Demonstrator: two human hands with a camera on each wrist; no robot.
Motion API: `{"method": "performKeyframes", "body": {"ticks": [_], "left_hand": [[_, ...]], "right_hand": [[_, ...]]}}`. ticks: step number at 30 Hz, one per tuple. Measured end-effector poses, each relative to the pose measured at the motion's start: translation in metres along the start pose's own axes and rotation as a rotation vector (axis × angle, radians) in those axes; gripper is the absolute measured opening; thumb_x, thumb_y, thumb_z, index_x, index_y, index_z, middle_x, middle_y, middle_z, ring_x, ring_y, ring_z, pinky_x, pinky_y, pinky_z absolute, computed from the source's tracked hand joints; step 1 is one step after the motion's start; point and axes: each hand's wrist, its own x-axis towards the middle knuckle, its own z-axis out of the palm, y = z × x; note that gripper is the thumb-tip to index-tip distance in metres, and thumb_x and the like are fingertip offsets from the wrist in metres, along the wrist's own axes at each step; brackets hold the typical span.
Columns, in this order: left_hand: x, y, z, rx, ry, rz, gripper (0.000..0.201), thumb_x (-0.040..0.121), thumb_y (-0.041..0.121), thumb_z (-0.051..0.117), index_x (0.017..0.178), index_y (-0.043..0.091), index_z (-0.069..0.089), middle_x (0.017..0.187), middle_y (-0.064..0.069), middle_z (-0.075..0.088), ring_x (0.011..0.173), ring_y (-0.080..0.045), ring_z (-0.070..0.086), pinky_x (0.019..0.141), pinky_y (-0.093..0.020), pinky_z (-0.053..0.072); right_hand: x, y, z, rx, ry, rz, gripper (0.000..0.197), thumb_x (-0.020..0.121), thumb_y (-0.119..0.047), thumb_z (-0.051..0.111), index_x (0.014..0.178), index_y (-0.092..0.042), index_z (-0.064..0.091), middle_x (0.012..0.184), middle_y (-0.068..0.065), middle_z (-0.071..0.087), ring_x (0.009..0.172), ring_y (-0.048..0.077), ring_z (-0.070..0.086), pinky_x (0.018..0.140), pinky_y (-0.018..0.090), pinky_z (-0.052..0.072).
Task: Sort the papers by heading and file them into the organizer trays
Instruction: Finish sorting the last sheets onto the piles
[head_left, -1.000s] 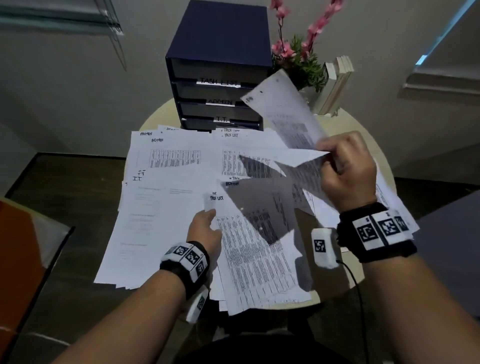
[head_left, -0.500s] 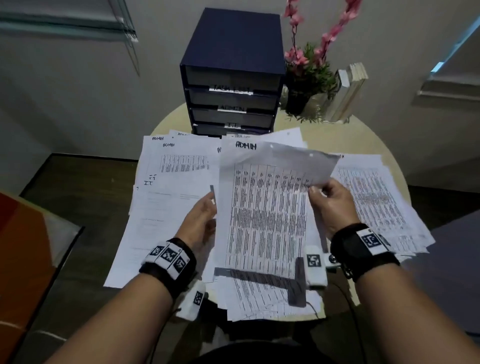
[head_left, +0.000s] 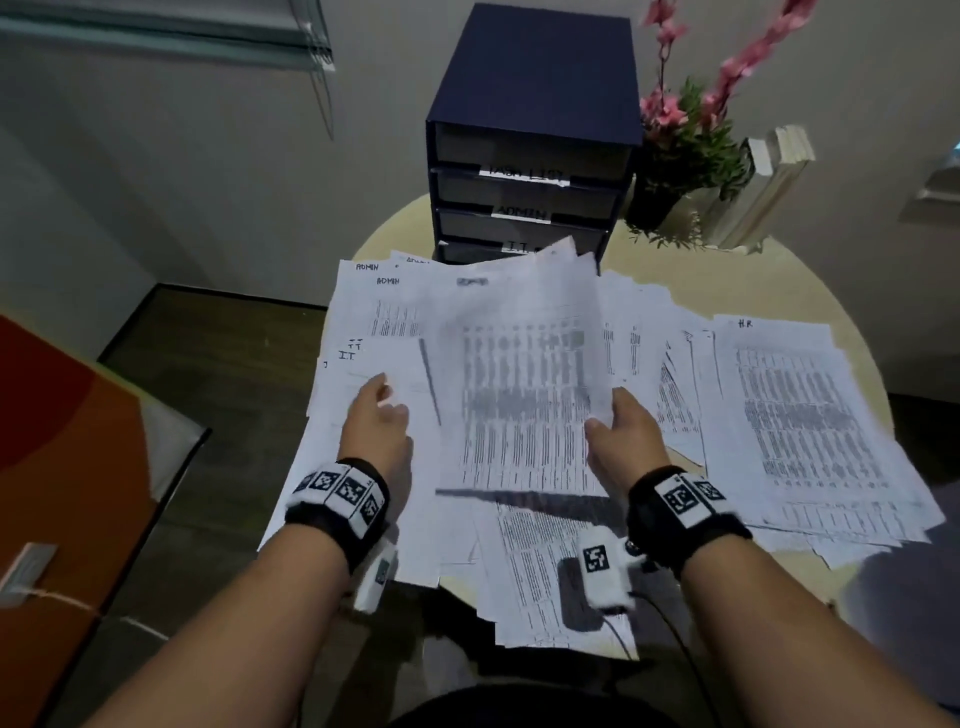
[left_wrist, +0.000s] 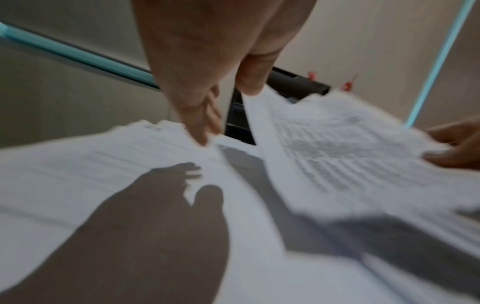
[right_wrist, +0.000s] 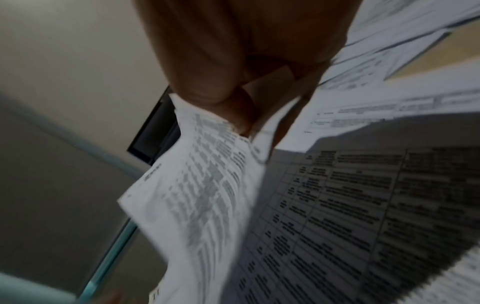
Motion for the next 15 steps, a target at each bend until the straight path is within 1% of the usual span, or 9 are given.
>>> {"method": "performKeyframes", "body": {"ticks": [1,2,4,5,7,9,10,12,15], "left_hand": [[0.012,-0.010,-0.013,0.113,0.057,-0.026,0.053,0.097,0.009,0.051,0.147,0.012,0.037,0.149,-0.005,0.038,0.130,-0.018,0.045,0.103,-0.027,0.038],[0.021,-0.022,-0.027,0.265,0.107,-0.073,0.056,0.095,0.012,0.054,0.148,0.011,0.036,0.154,-0.009,0.031,0.138,-0.023,0.039,0.111,-0.035,0.035],[0.029,-0.041,-0.052,0.511,0.144,-0.230,0.065,0.093,0.024,0.058,0.150,0.010,0.030,0.158,-0.012,0.024,0.144,-0.031,0.029,0.116,-0.047,0.028],[0.027,-0.047,-0.062,0.522,0.098,-0.312,0.066,0.093,0.027,0.059,0.149,0.009,0.030,0.155,-0.012,0.030,0.142,-0.033,0.033,0.113,-0.046,0.032],[0.022,-0.055,-0.075,0.381,-0.044,-0.410,0.048,0.093,0.028,0.061,0.134,0.007,0.047,0.129,-0.009,0.055,0.120,-0.033,0.053,0.094,-0.039,0.045],[0.016,-0.062,-0.080,0.258,-0.155,-0.412,0.027,0.091,0.022,0.064,0.115,0.009,0.060,0.104,-0.005,0.067,0.092,-0.026,0.064,0.073,-0.032,0.049],[0.014,-0.063,-0.080,0.213,-0.181,-0.409,0.023,0.089,0.018,0.066,0.111,0.010,0.062,0.100,-0.005,0.069,0.087,-0.023,0.065,0.069,-0.031,0.049],[0.010,-0.064,-0.078,0.089,-0.216,-0.417,0.024,0.086,0.009,0.069,0.110,0.011,0.064,0.102,-0.006,0.072,0.089,-0.024,0.068,0.074,-0.034,0.055],[-0.001,-0.057,-0.073,-0.009,-0.264,-0.347,0.026,0.085,0.001,0.069,0.104,0.019,0.067,0.107,-0.004,0.072,0.100,-0.026,0.068,0.093,-0.044,0.053]], "right_hand": [[0.008,0.008,0.004,0.081,0.021,0.037,0.019,0.090,-0.021,0.053,0.109,-0.023,0.053,0.102,0.010,0.062,0.085,0.025,0.059,0.074,0.034,0.050],[0.012,0.011,0.008,0.143,0.021,0.077,0.033,0.087,-0.028,0.054,0.120,-0.026,0.052,0.118,0.007,0.062,0.098,0.022,0.057,0.089,0.036,0.049],[0.022,0.019,0.018,0.182,0.012,0.152,0.065,0.090,-0.032,0.056,0.149,-0.024,0.031,0.154,0.002,0.038,0.130,0.020,0.045,0.113,0.046,0.035],[0.022,0.016,0.023,0.176,0.005,0.161,0.068,0.095,-0.027,0.055,0.154,-0.018,0.023,0.159,0.002,0.028,0.139,0.021,0.037,0.117,0.047,0.030],[0.021,0.015,0.036,0.106,-0.031,0.153,0.060,0.100,-0.017,0.051,0.154,-0.011,0.024,0.158,0.003,0.030,0.143,0.024,0.033,0.119,0.044,0.027],[0.018,0.023,0.049,-0.016,-0.031,0.161,0.045,0.101,-0.010,0.046,0.144,-0.008,0.039,0.145,0.007,0.046,0.135,0.030,0.042,0.111,0.039,0.035],[0.016,0.027,0.053,-0.081,0.001,0.147,0.031,0.100,-0.007,0.044,0.131,-0.006,0.047,0.130,0.011,0.055,0.123,0.033,0.051,0.099,0.035,0.041],[0.014,0.034,0.057,-0.126,0.084,0.141,0.012,0.098,-0.002,0.040,0.107,-0.006,0.047,0.096,0.012,0.054,0.095,0.033,0.054,0.077,0.028,0.037],[0.017,0.037,0.055,-0.138,0.150,0.151,0.008,0.098,0.001,0.039,0.098,-0.007,0.037,0.077,0.006,0.042,0.081,0.025,0.043,0.063,0.030,0.028]]}}
